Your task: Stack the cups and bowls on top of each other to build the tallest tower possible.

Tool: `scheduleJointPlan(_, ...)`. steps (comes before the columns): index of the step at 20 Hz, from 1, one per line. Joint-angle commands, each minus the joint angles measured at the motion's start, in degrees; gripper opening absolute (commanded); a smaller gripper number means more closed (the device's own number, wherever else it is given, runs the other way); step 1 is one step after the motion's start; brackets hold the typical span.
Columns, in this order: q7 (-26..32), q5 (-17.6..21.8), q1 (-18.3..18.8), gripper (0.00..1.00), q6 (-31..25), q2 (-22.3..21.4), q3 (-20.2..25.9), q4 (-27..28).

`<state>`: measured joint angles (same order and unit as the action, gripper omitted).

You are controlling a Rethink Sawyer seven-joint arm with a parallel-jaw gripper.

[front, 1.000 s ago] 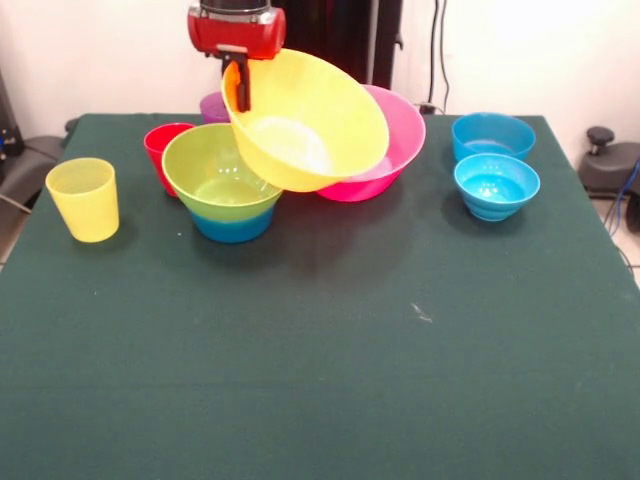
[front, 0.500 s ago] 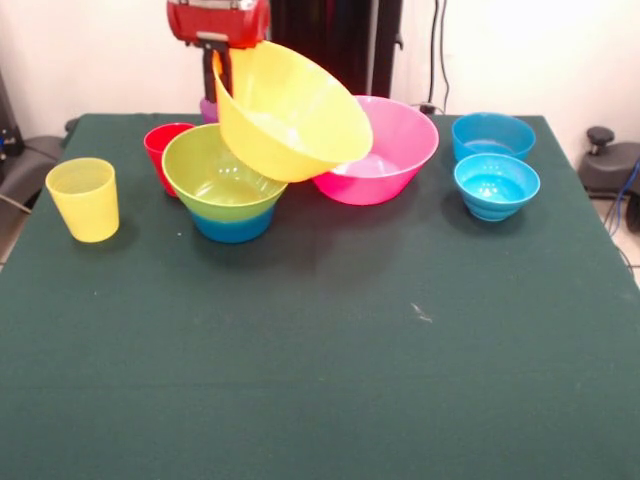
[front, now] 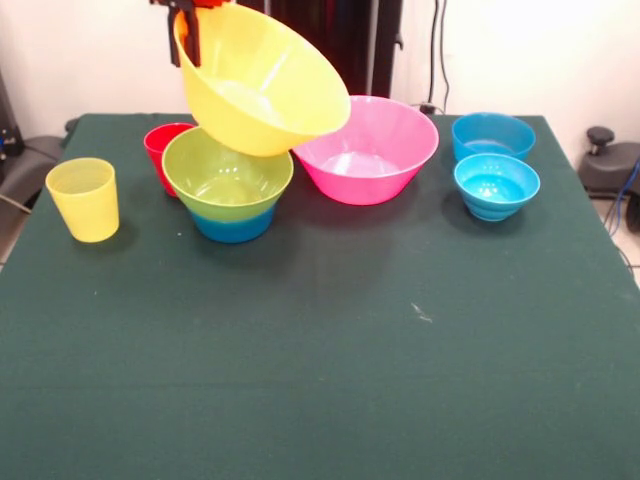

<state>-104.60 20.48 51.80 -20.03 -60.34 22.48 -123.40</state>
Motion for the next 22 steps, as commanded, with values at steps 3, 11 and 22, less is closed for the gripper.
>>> scheduleJointPlan(3, 2.88, 3.96, -1.61, 0.00, -1.87, 4.57, 4.45, -1.05)
scheduleJointPlan(11, 0.70, 8.90, -2.94, 0.00, 3.47, 10.00, 1.65, 1.55)
scheduleJointPlan(22, 0.19, 12.36, -1.36, 0.00, 4.60, 10.56, 1.48, 1.61)
